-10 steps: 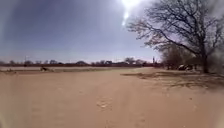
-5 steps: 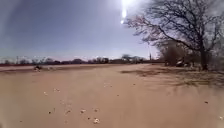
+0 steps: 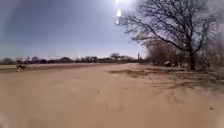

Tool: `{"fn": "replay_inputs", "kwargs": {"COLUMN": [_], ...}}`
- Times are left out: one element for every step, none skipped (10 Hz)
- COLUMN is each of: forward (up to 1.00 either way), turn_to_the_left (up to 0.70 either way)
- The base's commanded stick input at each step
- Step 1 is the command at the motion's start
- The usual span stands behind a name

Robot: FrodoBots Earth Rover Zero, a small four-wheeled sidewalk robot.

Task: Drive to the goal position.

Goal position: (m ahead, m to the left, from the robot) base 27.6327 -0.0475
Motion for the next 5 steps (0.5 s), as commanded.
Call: {"fn": "replay_inputs", "kwargs": {"forward": [1.00, 1.00, 1.00, 1.00, 1.00], "turn_to_the_left": [-0.27, -0.27, -0.27, -0.27, 0.00]}}
